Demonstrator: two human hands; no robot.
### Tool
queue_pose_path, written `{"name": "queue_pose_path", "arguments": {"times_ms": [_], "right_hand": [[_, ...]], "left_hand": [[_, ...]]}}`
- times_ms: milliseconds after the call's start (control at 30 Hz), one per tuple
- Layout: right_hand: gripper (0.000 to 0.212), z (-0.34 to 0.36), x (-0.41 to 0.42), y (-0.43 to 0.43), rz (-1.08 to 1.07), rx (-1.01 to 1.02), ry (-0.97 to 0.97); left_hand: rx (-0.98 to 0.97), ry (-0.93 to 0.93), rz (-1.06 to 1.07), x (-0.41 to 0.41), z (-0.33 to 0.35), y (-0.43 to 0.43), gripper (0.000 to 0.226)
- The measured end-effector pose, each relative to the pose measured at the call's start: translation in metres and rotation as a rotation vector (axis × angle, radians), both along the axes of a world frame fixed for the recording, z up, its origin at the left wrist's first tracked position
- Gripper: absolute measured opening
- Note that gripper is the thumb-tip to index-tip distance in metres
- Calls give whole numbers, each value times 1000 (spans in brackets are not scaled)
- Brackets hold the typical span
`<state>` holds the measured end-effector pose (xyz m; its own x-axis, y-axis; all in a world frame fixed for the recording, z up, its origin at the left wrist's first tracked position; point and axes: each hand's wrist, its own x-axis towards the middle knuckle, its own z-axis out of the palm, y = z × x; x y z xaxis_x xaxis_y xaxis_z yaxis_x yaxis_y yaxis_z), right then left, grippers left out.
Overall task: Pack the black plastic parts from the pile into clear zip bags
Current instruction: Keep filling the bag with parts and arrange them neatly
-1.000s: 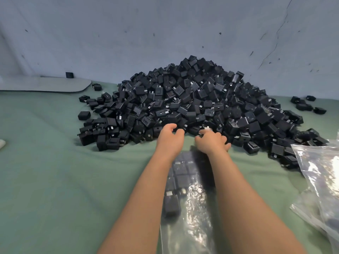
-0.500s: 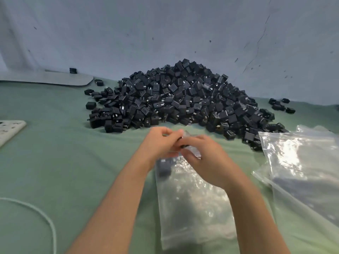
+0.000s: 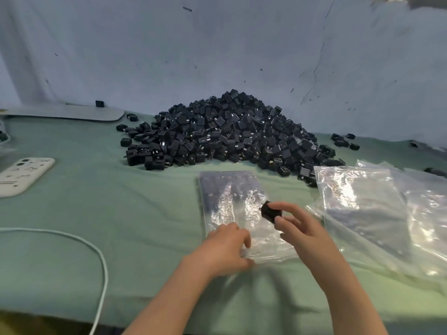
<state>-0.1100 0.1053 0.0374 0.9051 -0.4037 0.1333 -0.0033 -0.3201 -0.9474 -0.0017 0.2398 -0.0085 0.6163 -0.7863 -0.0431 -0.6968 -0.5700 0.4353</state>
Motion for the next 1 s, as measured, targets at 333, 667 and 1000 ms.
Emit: {"name": "queue_pose_path", "arguments": {"times_ms": [333, 667, 1000], "right_hand": [[28, -4, -3, 24, 56, -613, 298], [43, -30, 14, 40, -248, -938, 343], [32, -43, 25, 40, -132, -1088, 586]], "left_hand": [[-412, 15, 178, 6, 18, 0, 8], [-397, -245, 179, -4, 33, 4, 19], [-118, -208, -2, -15, 48, 8, 12]]}}
